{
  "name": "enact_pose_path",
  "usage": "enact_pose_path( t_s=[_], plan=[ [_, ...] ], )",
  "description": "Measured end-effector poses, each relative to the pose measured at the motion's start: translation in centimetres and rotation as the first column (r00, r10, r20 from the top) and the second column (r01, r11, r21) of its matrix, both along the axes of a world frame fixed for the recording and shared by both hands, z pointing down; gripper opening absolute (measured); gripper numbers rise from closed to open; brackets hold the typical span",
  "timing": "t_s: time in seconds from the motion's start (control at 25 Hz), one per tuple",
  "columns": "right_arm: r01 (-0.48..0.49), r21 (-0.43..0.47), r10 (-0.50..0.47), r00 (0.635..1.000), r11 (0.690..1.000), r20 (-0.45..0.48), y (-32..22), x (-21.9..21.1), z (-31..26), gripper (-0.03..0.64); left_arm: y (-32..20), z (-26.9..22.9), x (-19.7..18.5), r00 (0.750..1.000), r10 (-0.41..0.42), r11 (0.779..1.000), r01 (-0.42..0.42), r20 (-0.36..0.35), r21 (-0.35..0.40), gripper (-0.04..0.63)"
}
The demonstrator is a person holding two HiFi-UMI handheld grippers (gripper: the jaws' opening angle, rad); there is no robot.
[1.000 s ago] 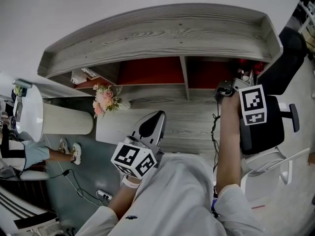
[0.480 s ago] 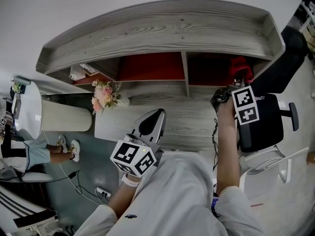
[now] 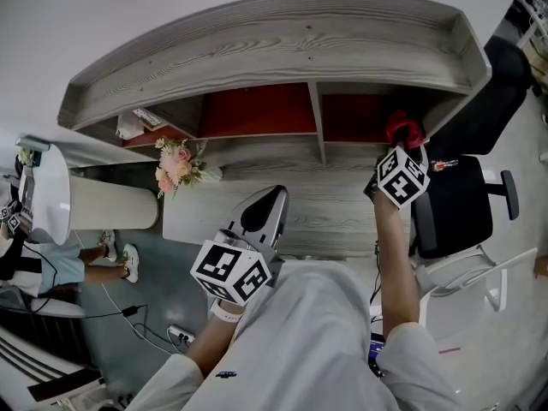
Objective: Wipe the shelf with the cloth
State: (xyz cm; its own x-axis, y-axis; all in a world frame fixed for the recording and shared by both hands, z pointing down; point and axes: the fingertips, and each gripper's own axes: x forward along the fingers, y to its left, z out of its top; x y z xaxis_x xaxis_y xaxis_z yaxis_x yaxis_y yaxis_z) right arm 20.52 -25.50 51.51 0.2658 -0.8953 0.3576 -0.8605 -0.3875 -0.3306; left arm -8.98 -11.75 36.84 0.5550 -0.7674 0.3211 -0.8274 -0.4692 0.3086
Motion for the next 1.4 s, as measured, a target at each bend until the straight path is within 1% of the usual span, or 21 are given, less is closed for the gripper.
enact_pose_path(
  t_s=[0.04,0.08,0.24,0.4,0.56,0.76,0.84,0.92,1.04,1.12,1.2,1.32,1.4],
  plan=[
    [0.024,-0.024,-0.025,0.998,0.999,-0.053,-0.2,-0.3,0.0,0.109,0.0,0.0,0.1,1.000,0.004,1.000,-0.004,-0.005,-0.003,0.002],
    [0.043,-0.042,-0.047,0.995,0.998,-0.086,-0.3,-0.6,-0.1,0.109,0.1,0.1,0.3,1.000,0.007,1.000,-0.007,-0.010,-0.005,0.002],
    [0.117,-0.082,-0.130,0.977,0.990,-0.167,-0.5,-2.0,-0.2,0.109,0.3,0.1,0.8,1.000,0.021,1.000,-0.022,-0.015,-0.007,0.002],
    [0.235,-0.104,-0.253,0.938,0.966,-0.236,-0.7,-5.2,-0.3,0.107,0.4,0.1,0.8,1.000,0.025,1.000,-0.025,-0.014,-0.005,0.002],
    [0.359,-0.089,-0.370,0.895,0.929,-0.251,-0.9,-9.3,-0.6,0.107,0.2,0.2,0.4,1.000,0.015,1.000,-0.016,-0.013,-0.007,0.002],
    [0.437,-0.095,-0.446,0.857,0.895,-0.260,-1.3,-12.3,-0.8,0.107,0.0,0.2,0.1,1.000,0.001,1.000,-0.001,-0.014,-0.008,0.002],
    [0.480,-0.107,-0.490,0.829,0.871,-0.269,-1.4,-13.7,-0.9,0.107,0.0,0.2,0.1,1.000,-0.001,1.000,0.001,-0.014,-0.009,0.002],
    [0.532,-0.123,-0.543,0.793,0.838,-0.275,-1.5,-15.3,-0.8,0.107,0.0,0.2,0.3,1.000,-0.001,1.000,0.001,-0.013,-0.009,0.002],
    [0.614,-0.153,-0.631,0.734,0.774,-0.250,-1.7,-17.8,-0.7,0.107,-0.1,0.1,0.6,1.000,0.004,1.000,-0.004,-0.012,-0.009,0.002],
    [0.656,-0.149,-0.673,0.711,0.740,-0.204,-2.0,-19.0,-0.8,0.107,0.0,0.1,0.8,1.000,0.004,1.000,-0.004,-0.012,-0.009,0.002],
    [0.681,-0.093,-0.686,0.712,0.727,-0.151,-2.3,-19.3,-1.2,0.107,0.0,0.2,0.8,1.000,0.005,1.000,-0.005,-0.009,-0.009,0.002],
    [0.690,0.020,-0.687,0.722,0.723,-0.081,-2.3,-19.4,-2.3,0.105,0.1,0.3,0.8,1.000,0.007,1.000,-0.007,-0.004,-0.012,0.002],
    [0.696,0.092,-0.697,0.716,0.712,-0.024,-2.2,-19.8,-3.6,0.104,0.1,0.3,0.8,1.000,0.007,1.000,-0.007,-0.002,-0.013,0.002]
  ],
)
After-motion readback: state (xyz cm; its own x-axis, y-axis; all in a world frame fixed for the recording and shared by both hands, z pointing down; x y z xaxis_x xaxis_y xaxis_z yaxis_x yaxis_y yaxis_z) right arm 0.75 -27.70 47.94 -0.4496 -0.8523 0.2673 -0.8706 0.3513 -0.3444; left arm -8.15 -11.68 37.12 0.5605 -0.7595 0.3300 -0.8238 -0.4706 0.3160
